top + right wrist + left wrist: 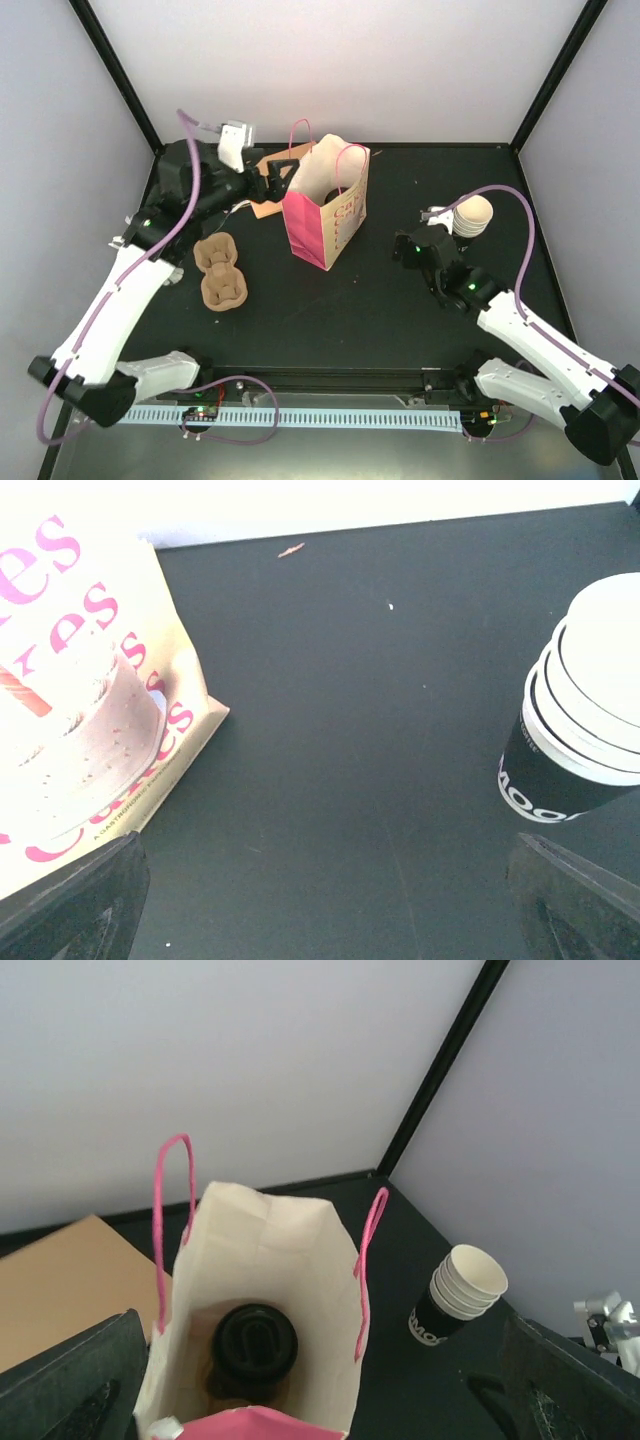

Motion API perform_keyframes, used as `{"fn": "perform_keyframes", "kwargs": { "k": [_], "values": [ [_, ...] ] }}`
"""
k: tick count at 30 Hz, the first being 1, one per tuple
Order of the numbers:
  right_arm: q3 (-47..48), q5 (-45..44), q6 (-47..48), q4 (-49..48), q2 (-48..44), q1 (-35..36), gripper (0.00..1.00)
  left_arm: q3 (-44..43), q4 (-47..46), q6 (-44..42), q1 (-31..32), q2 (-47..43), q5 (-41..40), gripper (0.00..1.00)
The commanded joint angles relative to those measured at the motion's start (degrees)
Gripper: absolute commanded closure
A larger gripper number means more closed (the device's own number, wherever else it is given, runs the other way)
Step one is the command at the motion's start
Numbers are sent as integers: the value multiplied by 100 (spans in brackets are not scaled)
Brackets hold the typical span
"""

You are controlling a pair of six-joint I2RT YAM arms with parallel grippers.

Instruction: Pack the takeout coffee

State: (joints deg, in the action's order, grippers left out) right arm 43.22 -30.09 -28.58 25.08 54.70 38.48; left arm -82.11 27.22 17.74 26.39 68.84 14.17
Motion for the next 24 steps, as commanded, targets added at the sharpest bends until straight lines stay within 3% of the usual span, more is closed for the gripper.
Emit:
{"fn": "perform_keyframes", "kwargs": {
  "k": [1,10,15,18,24],
  "values": [
    [104,-264,182,-227,-254,-31,0,224,93,-334,41,-796,-468,1],
    [-591,-189,987,-1305,-733,-26,0,2267,-258,-250,-51,-1977,-2540,1],
    [-1201,-152,1547,-2032,-1109,-25,0,3948,-1386,-305,-56,-2438,-2920,1],
    [-1521,358,2125,-2377,-1296,-25,0,4851,-2196,-566,-60,-2635,-3021,1],
    [-2614,579,2650,-4263,-1498,-57,3,5684,-3545,-1069,-121,-2337,-3517,1]
  ]
}}
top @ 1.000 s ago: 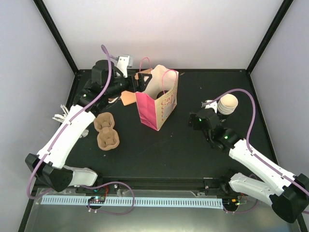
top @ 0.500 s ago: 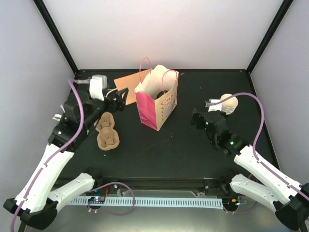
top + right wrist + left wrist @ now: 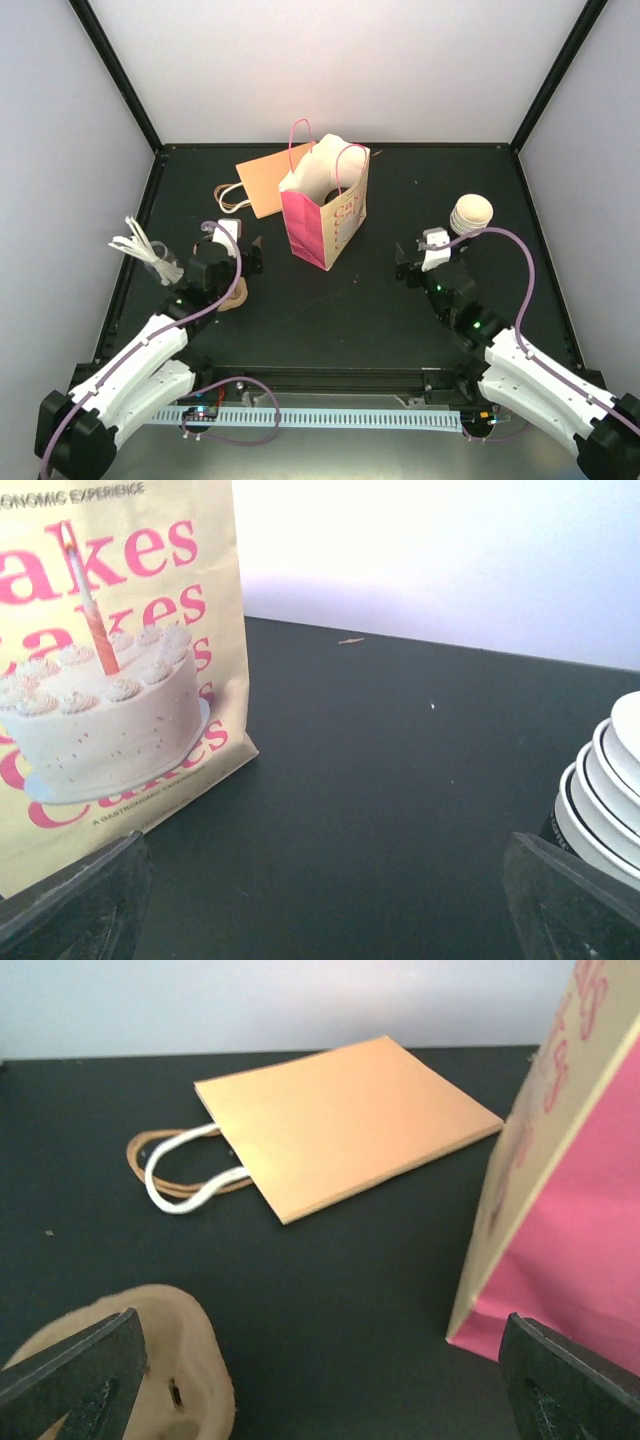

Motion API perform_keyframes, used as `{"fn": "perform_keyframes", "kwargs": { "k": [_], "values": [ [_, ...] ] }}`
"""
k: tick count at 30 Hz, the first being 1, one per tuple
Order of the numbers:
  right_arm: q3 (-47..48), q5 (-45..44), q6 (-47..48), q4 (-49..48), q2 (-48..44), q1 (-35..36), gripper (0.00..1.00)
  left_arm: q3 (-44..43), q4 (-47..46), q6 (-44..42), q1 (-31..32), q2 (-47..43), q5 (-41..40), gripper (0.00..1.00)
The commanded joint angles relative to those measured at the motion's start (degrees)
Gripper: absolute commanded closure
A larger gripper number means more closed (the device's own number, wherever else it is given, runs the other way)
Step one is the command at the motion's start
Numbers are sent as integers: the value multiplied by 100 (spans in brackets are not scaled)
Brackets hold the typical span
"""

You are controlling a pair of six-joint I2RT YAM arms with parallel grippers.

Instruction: Pack the takeout coffee

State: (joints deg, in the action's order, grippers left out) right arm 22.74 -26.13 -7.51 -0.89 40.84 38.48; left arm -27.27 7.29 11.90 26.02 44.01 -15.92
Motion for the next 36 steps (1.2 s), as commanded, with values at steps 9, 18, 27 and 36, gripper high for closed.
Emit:
{"fn": "perform_keyframes", "kwargs": {
  "k": [9,18,27,36],
  "values": [
    [-1069,1291,539,-3309,514,-1313,8,478,-2716,-701,-1397,1147,-365,1],
    [-1119,1949,876,-3763,876,-2542,8,1168,-4220,-932,-2021,1467,117,1],
    [-1540,2226,1033,-5415,2138,-2965,7,1466,-5509,-1259,-2031,2035,222,1],
    [-1272,2328,1300,-5568,2625,-3118,7,1467,-6224,-1510,-2123,2551,444,1]
  ]
}}
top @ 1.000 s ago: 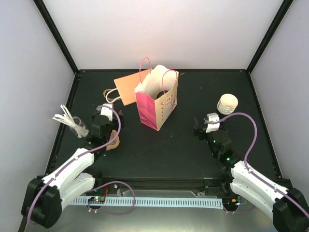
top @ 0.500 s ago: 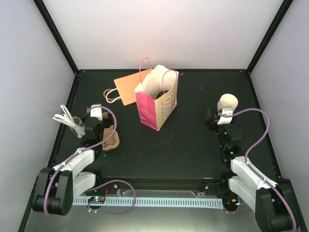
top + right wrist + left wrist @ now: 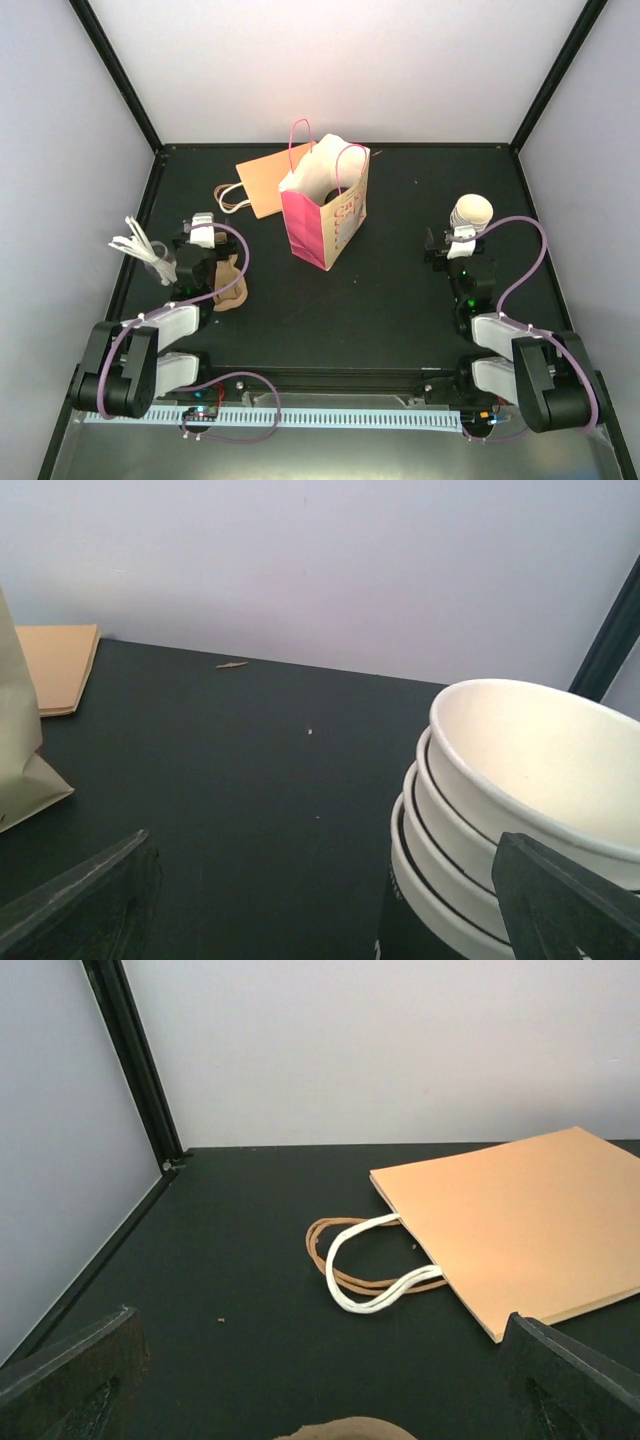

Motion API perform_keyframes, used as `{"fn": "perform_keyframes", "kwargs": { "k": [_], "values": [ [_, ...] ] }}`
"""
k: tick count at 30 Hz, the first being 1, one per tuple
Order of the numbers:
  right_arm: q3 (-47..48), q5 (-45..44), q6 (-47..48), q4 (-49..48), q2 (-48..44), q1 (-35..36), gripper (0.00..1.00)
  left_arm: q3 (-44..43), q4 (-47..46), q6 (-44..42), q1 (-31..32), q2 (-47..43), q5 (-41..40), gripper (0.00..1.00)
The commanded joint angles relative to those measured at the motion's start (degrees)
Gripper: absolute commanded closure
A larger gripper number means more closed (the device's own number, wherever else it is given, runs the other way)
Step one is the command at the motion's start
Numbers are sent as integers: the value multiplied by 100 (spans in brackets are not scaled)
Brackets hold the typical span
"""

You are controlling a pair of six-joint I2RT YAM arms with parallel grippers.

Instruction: Pack the takeout coffee

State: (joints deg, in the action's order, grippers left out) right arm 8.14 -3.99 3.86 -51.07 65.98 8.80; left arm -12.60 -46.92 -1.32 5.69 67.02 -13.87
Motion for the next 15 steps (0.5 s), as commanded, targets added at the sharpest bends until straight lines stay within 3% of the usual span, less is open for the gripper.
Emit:
{"fn": "perform_keyframes", "kwargs": {
  "k": [1,11,15],
  "values": [
    [188,123,146,-646,176,-233,7,-9,-898,-213,-93,360,307,1],
    [146,544,-129,-1704,1196,-688,8,-154,-1405,-356,-187,1229,749,1],
    [275,438,-224,-1594,1318,-736,8,-369,-898,-340,-183,1179,804,1]
  ]
}}
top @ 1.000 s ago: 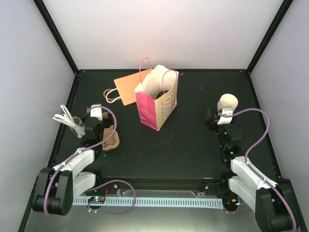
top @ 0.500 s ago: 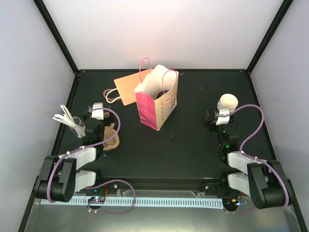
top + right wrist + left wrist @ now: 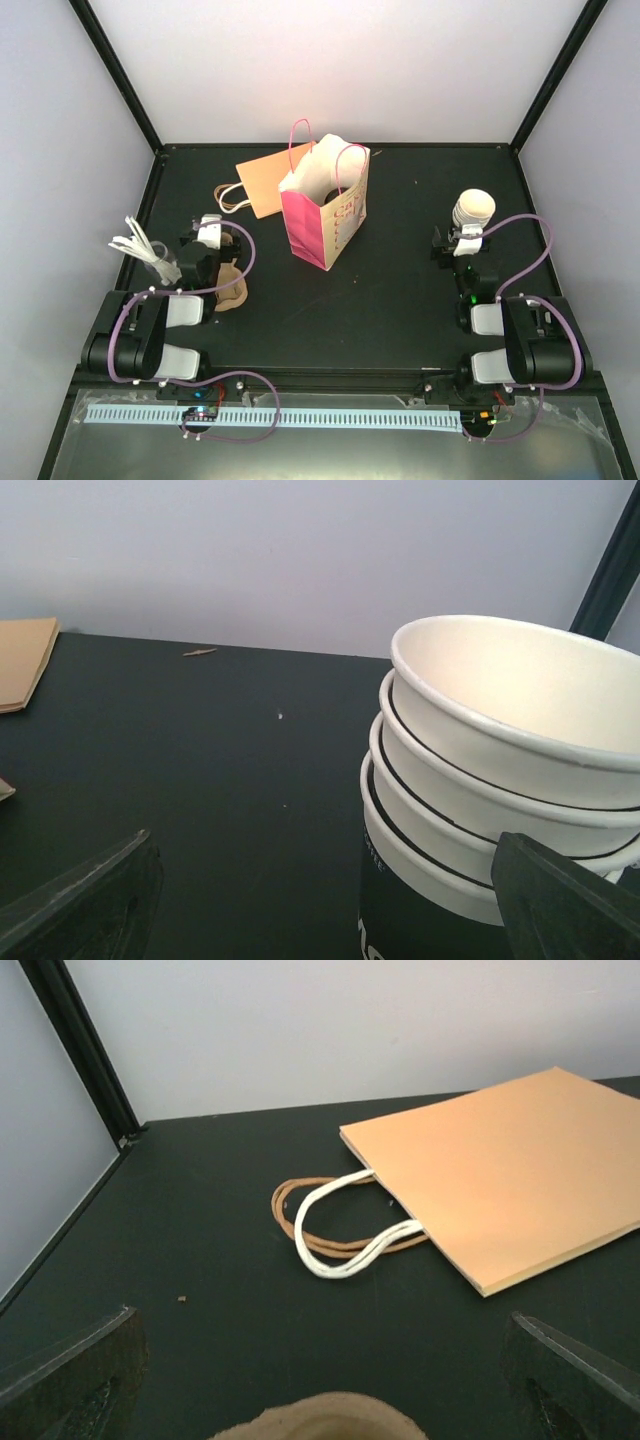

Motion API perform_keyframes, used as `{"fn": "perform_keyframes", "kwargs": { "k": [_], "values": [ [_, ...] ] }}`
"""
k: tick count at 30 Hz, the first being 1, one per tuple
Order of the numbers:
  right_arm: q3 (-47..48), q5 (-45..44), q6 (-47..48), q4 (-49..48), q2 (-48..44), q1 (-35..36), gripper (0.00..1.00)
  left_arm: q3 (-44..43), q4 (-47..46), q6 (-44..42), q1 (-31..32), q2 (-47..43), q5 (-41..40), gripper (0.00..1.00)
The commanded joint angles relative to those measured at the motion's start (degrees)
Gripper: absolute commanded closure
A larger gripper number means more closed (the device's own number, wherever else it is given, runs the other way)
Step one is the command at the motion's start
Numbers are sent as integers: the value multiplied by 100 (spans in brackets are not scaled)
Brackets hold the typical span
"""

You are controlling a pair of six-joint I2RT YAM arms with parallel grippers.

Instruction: Pack the takeout coffee

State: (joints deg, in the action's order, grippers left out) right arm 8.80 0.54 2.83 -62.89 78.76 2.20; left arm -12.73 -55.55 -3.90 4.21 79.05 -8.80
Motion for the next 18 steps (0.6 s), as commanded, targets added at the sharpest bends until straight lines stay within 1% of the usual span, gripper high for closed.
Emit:
{"fn": "perform_keyframes", "kwargs": {
  "k": [1,2,3,5,7,9,18],
  "values": [
    [294,-95,-158,-215,24,-74,7,-406,38,-84,-52,12,344,1],
    [374,-230,-220,-138,62,-78,2,-411,33,-84,-71,22,385,1],
    [492,-445,-286,-19,109,-79,0,-425,56,-87,-77,23,399,1],
    [774,-634,-400,532,138,-84,0,-429,68,-83,-89,22,414,1],
    [696,-594,-365,355,145,-91,0,-432,72,-76,-89,22,419,1],
    [756,-496,-344,496,147,-88,0,-432,75,-76,-87,23,420,1],
    [755,-502,-337,480,148,-88,0,-432,72,-76,-87,23,423,1]
  ]
}}
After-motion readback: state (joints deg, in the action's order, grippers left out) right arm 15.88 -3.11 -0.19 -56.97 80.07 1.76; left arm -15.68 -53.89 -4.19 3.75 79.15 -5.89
